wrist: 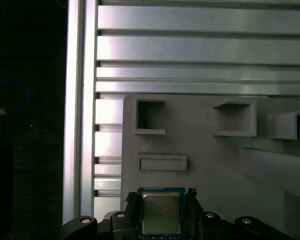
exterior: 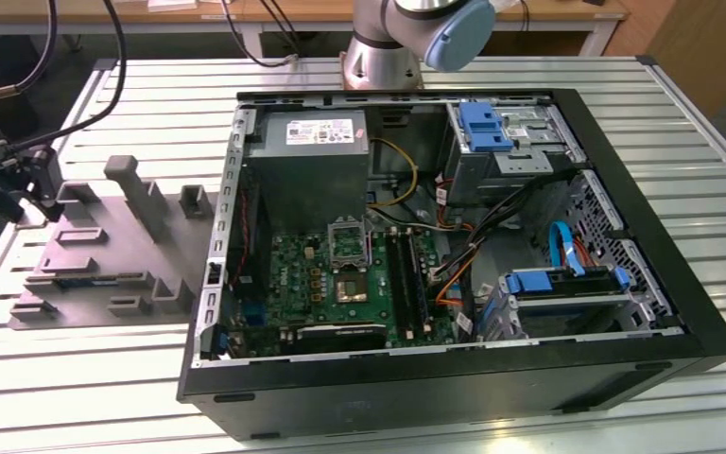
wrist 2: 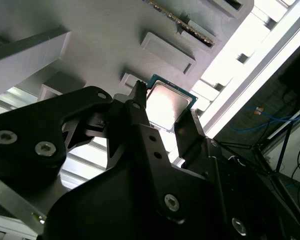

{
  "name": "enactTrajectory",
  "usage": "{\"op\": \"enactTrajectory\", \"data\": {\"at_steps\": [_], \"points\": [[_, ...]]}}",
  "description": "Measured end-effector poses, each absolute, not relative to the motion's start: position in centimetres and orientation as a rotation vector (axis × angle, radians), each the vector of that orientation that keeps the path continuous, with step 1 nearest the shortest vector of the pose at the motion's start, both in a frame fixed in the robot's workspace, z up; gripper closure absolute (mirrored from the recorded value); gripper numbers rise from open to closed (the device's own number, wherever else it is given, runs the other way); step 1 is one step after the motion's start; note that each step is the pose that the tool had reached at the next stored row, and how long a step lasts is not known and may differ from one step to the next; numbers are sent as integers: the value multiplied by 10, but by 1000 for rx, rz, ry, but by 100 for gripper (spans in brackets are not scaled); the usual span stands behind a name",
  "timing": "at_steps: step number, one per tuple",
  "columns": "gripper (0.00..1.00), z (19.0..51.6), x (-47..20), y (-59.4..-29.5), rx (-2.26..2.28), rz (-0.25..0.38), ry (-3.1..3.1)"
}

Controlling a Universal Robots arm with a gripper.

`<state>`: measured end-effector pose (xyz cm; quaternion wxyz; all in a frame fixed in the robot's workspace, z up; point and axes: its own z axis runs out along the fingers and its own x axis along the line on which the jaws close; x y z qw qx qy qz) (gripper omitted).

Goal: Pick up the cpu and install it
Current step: 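Pick up the cpu and move it towards the insertion slot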

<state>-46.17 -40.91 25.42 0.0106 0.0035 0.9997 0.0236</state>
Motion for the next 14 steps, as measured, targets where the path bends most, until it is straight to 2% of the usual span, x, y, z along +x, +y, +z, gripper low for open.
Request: {"op": "enactTrajectory", "data": {"at_steps": [14], "points": [[53, 259, -462, -409, 11, 74, 3119]]}}
